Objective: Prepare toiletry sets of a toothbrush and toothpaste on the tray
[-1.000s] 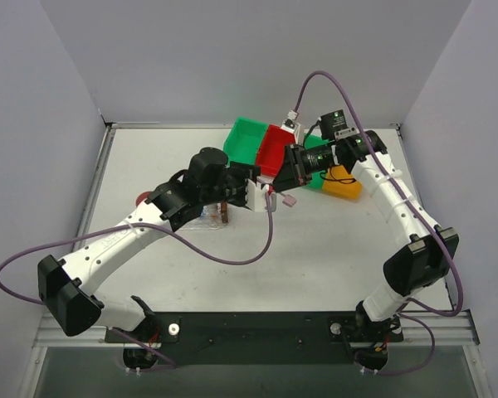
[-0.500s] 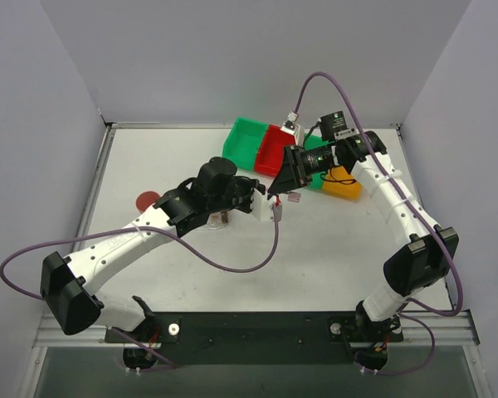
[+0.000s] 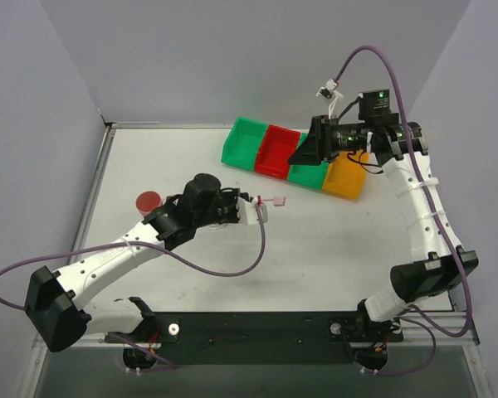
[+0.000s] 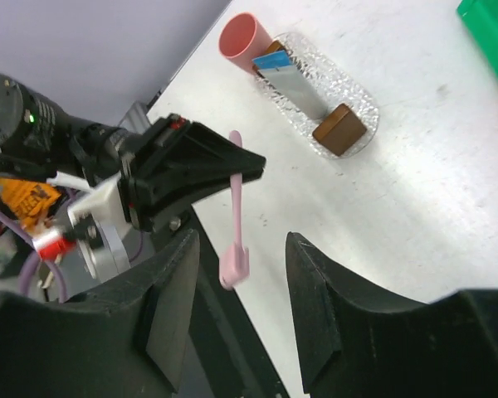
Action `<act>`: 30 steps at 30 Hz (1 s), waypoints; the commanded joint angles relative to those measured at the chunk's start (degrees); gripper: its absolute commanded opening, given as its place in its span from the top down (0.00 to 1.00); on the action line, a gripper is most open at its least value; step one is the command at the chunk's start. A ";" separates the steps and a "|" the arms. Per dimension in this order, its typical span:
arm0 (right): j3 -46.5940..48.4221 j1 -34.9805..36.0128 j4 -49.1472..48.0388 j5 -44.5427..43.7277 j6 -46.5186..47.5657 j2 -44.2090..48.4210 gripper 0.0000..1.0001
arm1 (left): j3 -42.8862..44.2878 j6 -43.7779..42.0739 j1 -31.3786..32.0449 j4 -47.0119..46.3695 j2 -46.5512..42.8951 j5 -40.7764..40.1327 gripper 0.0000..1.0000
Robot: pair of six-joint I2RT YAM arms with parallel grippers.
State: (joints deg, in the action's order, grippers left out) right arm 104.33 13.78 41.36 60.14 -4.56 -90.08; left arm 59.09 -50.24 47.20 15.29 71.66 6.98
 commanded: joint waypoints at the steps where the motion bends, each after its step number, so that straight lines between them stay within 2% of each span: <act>1: -0.18 -0.16 -2.76 -3.80 3.59 7.01 0.58 | -0.29 17.08 -5.79 -11.23 -5.30 2.51 1.00; 6: -6.42 1.06 -8.92 -6.61 2.45 12.46 0.57 | -0.12 31.74 -10.55 -14.50 -7.14 4.18 1.00; 11: -9.50 8.79 -13.50 -12.22 4.03 14.76 0.54 | 3.39 42.92 -11.78 -17.13 -5.74 8.74 1.00; 13: -11.25 11.87 -16.99 -14.96 5.00 15.20 0.54 | 4.97 48.90 -12.39 -18.36 -4.78 13.04 1.00; 18: -16.44 13.99 -26.76 -17.24 2.10 16.43 0.54 | 6.04 61.11 -13.80 -24.33 -2.58 23.41 1.00; 22: -16.09 14.78 -28.44 -16.02 1.40 15.38 0.54 | 4.90 65.09 -13.80 -27.85 -1.79 28.08 1.00; 30: -14.43 16.36 -30.20 -15.75 -0.62 12.66 0.54 | -0.55 75.99 -13.80 -41.21 -0.56 35.82 1.00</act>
State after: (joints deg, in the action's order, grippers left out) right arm 87.64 29.39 15.79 43.72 -3.92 -75.90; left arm 60.12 17.87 33.61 -15.20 70.46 36.95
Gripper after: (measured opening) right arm 0.462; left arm 0.197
